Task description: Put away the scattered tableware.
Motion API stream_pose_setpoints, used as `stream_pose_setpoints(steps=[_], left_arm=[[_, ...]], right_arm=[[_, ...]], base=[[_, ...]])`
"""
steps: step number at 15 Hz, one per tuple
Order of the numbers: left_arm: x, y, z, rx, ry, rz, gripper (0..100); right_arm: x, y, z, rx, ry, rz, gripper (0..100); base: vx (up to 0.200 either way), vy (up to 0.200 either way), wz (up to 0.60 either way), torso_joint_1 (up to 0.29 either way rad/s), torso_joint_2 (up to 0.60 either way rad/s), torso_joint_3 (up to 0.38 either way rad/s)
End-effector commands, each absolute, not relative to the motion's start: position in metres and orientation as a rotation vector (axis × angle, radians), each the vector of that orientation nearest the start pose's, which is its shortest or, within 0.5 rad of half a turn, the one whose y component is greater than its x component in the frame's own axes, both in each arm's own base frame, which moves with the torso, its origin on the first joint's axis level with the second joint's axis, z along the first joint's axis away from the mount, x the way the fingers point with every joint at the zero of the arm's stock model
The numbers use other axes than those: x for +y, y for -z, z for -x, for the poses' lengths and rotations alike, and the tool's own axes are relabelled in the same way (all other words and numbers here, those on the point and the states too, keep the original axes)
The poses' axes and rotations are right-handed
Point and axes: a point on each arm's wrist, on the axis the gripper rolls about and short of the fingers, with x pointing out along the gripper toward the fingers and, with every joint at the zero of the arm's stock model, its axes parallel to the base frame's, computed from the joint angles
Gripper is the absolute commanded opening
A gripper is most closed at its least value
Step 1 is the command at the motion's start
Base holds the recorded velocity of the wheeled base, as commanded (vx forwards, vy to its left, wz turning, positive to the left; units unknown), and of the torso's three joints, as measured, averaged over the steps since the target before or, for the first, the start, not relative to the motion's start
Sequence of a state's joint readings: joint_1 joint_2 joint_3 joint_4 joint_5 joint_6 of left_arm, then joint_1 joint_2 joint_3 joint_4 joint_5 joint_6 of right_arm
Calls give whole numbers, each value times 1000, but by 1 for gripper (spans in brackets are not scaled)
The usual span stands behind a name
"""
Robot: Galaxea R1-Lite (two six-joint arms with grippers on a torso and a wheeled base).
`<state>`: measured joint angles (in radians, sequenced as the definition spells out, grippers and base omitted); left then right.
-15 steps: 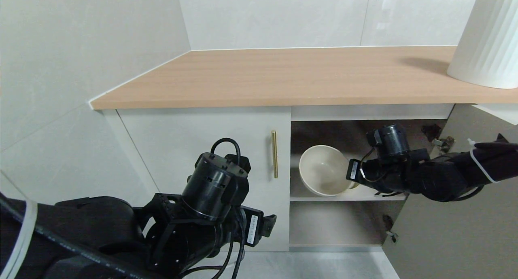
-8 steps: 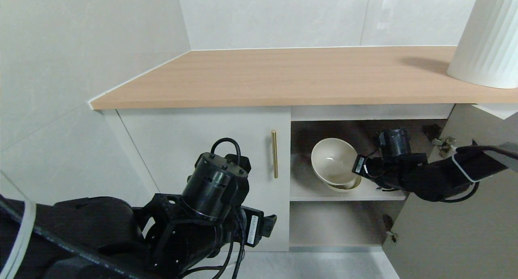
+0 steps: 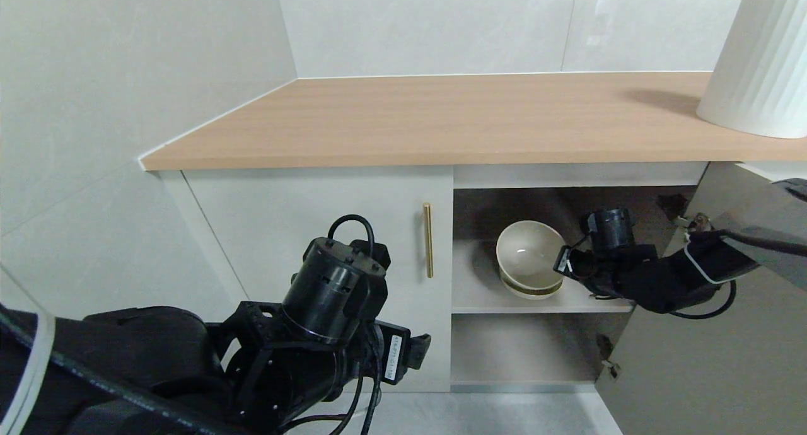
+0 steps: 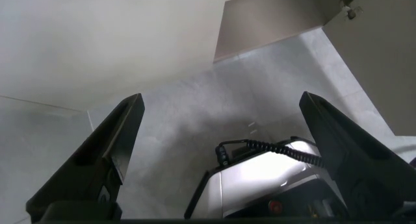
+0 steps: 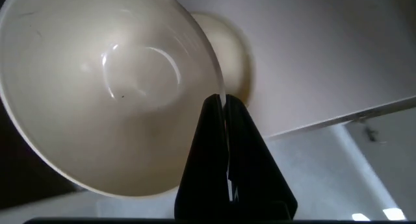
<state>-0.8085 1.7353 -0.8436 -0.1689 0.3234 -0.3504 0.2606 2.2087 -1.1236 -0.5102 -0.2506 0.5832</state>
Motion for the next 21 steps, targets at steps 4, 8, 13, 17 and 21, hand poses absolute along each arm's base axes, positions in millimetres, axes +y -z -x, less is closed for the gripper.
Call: stream_pose_setpoints(steps=[4, 8, 13, 17, 21], left_arm=[[-207, -141, -208, 681, 344, -56, 100], [-207, -141, -208, 679, 344, -55, 100], [-207, -142, -208, 678, 344, -55, 100], [-206, -143, -207, 676, 345, -53, 100], [-206, -144, -207, 672, 346, -49, 100]], right_arm=[[97, -54, -407, 554, 178, -416, 0], [97, -51, -407, 558, 179, -412, 0], [97, -51, -409, 554, 186, -411, 0], [97, -50, -408, 558, 187, -410, 100], [97, -51, -407, 558, 185, -409, 100]], base=[[0, 0, 0, 0, 0, 0], [0, 0, 0, 0, 0, 0], [0, 0, 0, 0, 0, 0], [0, 0, 0, 0, 0, 0], [0, 0, 0, 0, 0, 0]])
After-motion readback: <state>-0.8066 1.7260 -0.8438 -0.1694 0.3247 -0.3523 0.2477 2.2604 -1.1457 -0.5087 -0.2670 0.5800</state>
